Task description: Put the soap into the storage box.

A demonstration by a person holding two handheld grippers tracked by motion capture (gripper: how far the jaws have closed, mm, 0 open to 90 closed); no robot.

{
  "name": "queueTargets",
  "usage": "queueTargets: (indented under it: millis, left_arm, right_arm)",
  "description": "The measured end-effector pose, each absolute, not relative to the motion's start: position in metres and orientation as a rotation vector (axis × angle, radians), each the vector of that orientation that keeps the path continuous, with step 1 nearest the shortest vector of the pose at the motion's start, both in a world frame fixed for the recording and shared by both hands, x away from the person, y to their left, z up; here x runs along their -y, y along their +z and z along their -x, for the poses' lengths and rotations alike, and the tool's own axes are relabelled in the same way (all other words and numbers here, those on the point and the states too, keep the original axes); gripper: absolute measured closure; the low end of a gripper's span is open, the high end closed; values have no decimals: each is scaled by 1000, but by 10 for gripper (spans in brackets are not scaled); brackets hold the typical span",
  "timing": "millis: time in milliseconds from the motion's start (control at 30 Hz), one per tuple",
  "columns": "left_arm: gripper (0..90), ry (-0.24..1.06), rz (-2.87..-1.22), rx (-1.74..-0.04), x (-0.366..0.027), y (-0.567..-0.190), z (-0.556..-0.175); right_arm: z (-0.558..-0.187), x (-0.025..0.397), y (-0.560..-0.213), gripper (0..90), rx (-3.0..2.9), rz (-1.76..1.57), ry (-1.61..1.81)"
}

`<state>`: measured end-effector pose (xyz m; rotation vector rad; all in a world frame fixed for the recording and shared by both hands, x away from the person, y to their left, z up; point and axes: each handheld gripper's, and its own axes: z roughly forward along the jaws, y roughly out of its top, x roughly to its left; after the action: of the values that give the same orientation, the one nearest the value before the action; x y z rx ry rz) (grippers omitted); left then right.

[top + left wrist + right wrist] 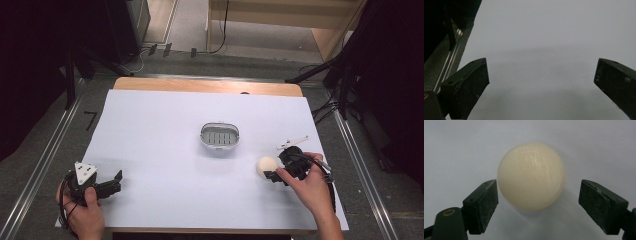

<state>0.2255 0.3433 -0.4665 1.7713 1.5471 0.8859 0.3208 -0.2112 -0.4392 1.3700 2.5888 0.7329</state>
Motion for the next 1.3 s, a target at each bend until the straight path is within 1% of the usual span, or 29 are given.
queueTargets:
  millis: [133,167,233,300,933,1300]
  left_arm:
    - [1,885,-1770,-1548,-343,-466,-226]
    - [1,885,-1770,-1548,-343,-466,-226]
    - [1,885,-1769,-1549,-343,-467,-226]
    - [1,885,-1772,-1549,-343,-466,-226]
    - [1,885,-1773,-1546,-343,-467,-226]
    - [1,886,-1774,-1547,-343,-467,-226]
  right_arm:
    - [-324,205,-440,166,-2599,-1357,724]
    - [-325,204,-440,175,-2601,-1358,722]
    - [-326,200,-440,224,-2590,-1361,708]
    - [-327,196,-442,242,-2590,-1376,692]
    - [-332,186,-452,240,-2571,-1426,641]
    - [-331,190,-451,250,-2561,-1442,672]
